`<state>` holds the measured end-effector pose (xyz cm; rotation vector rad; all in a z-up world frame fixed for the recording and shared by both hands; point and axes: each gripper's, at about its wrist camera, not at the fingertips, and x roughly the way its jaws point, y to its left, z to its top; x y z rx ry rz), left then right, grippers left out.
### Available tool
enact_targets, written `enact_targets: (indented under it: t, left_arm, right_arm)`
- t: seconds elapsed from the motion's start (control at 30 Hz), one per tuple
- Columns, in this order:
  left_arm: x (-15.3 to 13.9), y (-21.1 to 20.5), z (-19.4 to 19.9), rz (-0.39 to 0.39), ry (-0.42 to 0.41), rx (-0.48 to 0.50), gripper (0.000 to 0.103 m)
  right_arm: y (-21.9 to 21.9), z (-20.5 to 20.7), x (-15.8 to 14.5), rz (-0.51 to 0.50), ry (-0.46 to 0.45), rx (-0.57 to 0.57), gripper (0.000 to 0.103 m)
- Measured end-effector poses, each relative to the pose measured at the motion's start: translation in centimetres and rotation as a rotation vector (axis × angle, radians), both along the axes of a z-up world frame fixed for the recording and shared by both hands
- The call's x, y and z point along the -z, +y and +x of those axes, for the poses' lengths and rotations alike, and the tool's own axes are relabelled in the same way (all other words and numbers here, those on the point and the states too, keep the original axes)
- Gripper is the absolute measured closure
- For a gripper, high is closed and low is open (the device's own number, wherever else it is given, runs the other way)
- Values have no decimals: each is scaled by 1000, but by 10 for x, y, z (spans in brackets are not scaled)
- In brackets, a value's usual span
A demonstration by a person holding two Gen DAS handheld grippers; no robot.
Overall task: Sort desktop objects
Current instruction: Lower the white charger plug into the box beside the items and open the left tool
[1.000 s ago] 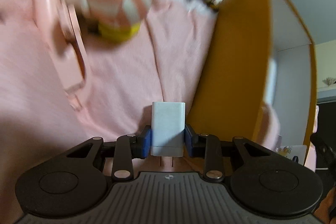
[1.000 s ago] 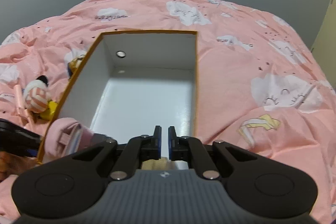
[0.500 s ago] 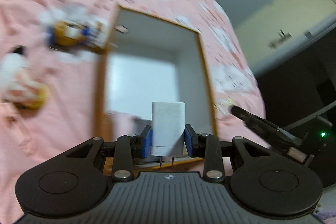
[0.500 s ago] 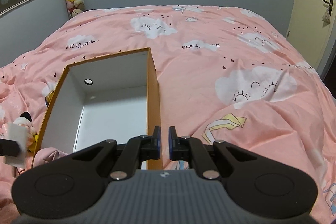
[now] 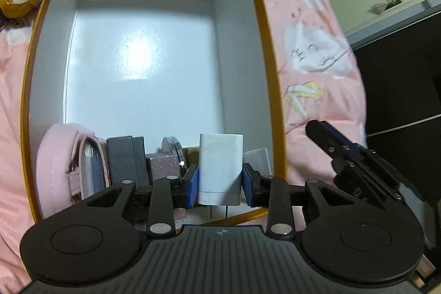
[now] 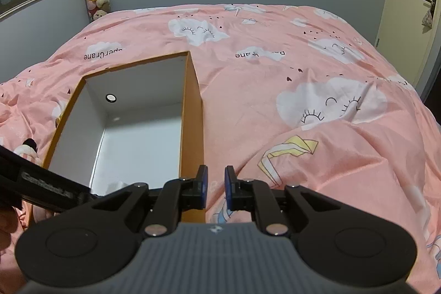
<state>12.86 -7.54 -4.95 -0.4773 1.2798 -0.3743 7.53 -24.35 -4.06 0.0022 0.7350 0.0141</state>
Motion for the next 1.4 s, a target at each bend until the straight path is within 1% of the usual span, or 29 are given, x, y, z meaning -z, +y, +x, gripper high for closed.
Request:
enact_targets:
  t: [0.1,0.2,0.27,0.37,0.57,0.67,0.7,0.77,0.87,0.97,1.0,1.13,1.2,1.27,1.33,1.4]
  left_arm:
    - [3,-8,-1,41,15,14,66]
    - [10,-12,2,62,32,19,66]
    - [10,-11,1,61,33,18,66]
    - [11,-5,1,42,48,-3,65]
    - [10,7,0,-39,67,-17,61]
    - [9,7,0,-39,55,-9,61]
    - [10,6,0,-37,56,-7,62]
    - [10,6,0,-28,46,-2,69]
    - [11,3,2,-49,48,23,74]
    - [13,1,4,-60,61,60,74]
    - [12,2,5,-57,53,61,74]
    - [-2,14,9,-27,-22,35,74]
    - [-9,19,13,-7,-66,26,74]
    - [-13,20,18,25,-95,31,74]
    - [-13,21,21,36,-95,21,74]
    - [-15,19,20,52,-115,11,74]
  right_arm:
    - [0,0,3,7,8,-14,90]
    - [0,0,5,14,12,-17,90]
    - [-1,0,5,16,11,-14,90]
    - [-1,0,5,16,12,-10,90]
    - [0,0,7,8,16,-16,90]
    - [2,-1,6,4,13,-19,90]
    - [2,-1,6,2,11,-19,90]
    - [2,-2,6,1,9,-16,90]
    - [1,-2,6,1,9,-13,90]
    - [0,-1,6,2,14,-10,90]
    - [0,-1,6,2,14,-9,90]
    - [-2,-1,4,11,8,-14,90]
    - [-4,-1,1,41,11,-43,89]
    - [-5,1,-3,99,30,-106,89]
    - [0,5,-8,137,65,-212,89]
    - [12,10,-10,133,116,-324,89]
